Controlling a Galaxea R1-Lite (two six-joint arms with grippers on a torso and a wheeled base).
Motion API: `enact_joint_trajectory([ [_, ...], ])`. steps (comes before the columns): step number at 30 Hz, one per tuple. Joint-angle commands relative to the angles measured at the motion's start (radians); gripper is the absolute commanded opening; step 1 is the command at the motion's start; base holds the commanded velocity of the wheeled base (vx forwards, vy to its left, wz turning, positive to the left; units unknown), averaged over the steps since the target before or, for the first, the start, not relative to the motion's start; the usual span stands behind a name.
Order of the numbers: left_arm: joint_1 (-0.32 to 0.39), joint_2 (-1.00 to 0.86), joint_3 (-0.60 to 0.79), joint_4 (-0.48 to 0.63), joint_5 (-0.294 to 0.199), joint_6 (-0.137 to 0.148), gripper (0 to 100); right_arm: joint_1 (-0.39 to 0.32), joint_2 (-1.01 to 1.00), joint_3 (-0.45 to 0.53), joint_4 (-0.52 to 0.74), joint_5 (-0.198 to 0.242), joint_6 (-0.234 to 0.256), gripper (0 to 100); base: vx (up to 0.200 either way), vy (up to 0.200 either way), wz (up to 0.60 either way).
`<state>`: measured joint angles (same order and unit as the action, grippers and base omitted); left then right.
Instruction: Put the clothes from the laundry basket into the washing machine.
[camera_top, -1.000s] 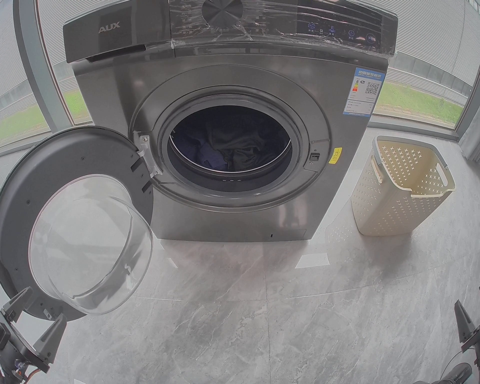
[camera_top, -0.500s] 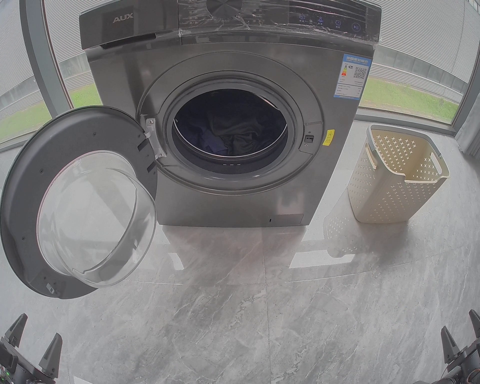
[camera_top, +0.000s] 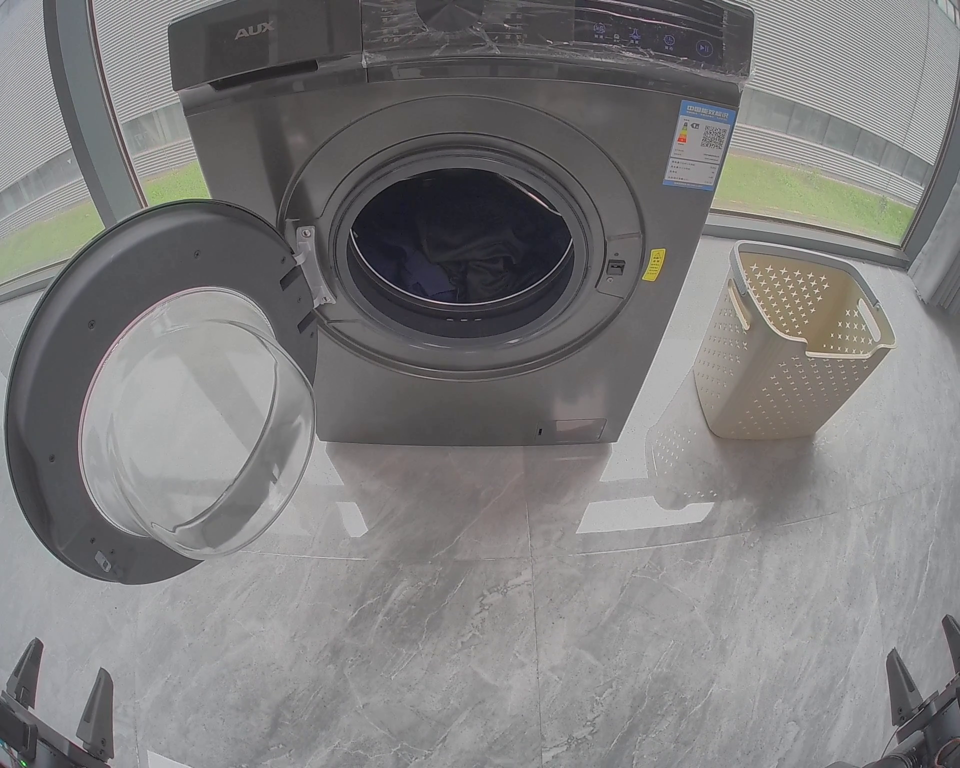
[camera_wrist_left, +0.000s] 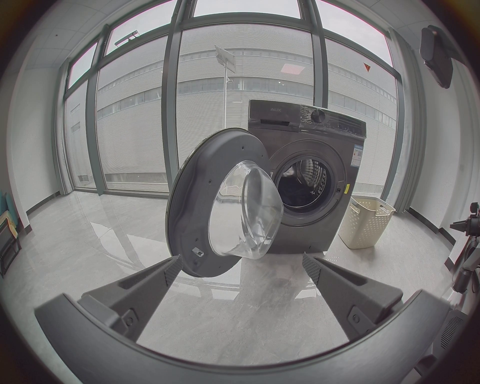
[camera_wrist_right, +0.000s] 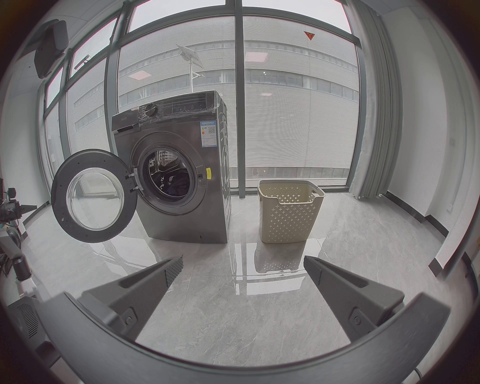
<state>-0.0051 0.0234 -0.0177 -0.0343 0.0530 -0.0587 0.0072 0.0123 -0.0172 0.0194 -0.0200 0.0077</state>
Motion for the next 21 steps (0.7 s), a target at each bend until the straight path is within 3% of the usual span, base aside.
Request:
enact_joint_trajectory([
  [1, 0.004, -0.023, 0.018, 0.001, -0.001, -0.001, 100, 0.000, 0.003, 0.010, -0.001, 0.000, 0.000, 100, 0.000, 0.000, 0.00],
  [12, 0.002, -0.023, 0.018, 0.001, -0.001, -0.001, 100, 0.000, 0.003, 0.010, -0.001, 0.000, 0.000, 100, 0.000, 0.000, 0.00],
  [18, 0.002, -0.022, 0.018, 0.001, -0.001, -0.003, 100, 0.000, 0.003, 0.010, -0.001, 0.000, 0.000, 100, -0.200, 0.000, 0.00],
  [21, 0.002, -0.022, 0.018, 0.001, -0.002, -0.003, 100, 0.000, 0.003, 0.010, -0.001, 0.000, 0.000, 100, 0.000, 0.000, 0.00],
])
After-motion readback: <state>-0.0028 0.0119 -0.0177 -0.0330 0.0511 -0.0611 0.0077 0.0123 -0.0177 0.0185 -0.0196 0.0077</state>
